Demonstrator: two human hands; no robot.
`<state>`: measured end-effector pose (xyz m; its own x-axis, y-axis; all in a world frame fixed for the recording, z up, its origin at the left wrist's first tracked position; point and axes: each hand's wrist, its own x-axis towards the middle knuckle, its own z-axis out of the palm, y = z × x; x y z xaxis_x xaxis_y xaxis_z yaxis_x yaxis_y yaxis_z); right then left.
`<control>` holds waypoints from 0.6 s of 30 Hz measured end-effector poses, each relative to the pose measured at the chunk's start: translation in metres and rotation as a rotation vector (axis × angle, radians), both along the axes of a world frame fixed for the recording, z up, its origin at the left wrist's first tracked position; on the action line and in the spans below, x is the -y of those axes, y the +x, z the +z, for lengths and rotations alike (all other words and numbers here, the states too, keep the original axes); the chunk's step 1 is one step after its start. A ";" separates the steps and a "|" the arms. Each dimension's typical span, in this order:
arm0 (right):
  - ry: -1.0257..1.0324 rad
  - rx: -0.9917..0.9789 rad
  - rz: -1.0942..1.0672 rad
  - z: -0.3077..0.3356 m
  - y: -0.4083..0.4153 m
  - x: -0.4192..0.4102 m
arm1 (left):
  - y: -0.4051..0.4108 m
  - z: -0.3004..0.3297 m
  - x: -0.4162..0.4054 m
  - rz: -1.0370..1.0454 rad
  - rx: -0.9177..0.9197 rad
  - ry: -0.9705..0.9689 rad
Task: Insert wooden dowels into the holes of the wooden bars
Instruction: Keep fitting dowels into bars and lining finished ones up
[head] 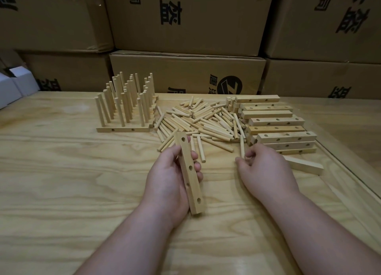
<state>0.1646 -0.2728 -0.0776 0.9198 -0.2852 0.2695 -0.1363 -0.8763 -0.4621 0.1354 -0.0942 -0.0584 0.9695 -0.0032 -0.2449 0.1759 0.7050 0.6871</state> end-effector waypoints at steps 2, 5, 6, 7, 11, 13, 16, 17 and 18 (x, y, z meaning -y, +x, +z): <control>0.009 -0.031 -0.030 0.001 0.001 0.002 | -0.001 0.000 0.001 0.008 -0.013 0.016; 0.034 -0.050 -0.062 0.002 0.000 0.005 | 0.000 -0.001 0.001 0.025 -0.029 0.037; 0.053 -0.047 -0.075 0.003 0.000 0.006 | 0.000 -0.001 0.001 0.032 -0.036 0.039; 0.079 -0.042 -0.089 0.003 0.000 0.006 | 0.000 -0.001 0.001 0.037 -0.043 0.036; 0.202 -0.003 -0.123 0.006 -0.001 0.007 | -0.001 -0.001 0.000 0.041 -0.056 0.003; 0.253 0.021 -0.125 0.008 -0.001 0.009 | 0.000 0.000 0.000 0.039 -0.054 -0.011; 0.303 0.077 -0.131 0.008 -0.001 0.014 | 0.000 0.000 -0.001 0.034 -0.047 -0.007; 0.306 0.094 -0.133 0.008 -0.001 0.015 | 0.000 0.000 -0.001 0.031 -0.043 0.001; 0.305 0.107 -0.133 0.009 -0.001 0.017 | -0.001 0.000 -0.001 0.026 -0.039 0.012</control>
<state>0.1632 -0.2896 -0.0690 0.8404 -0.4828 0.2461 -0.1767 -0.6735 -0.7177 0.1348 -0.0935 -0.0586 0.9589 0.0250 -0.2825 0.1846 0.7013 0.6886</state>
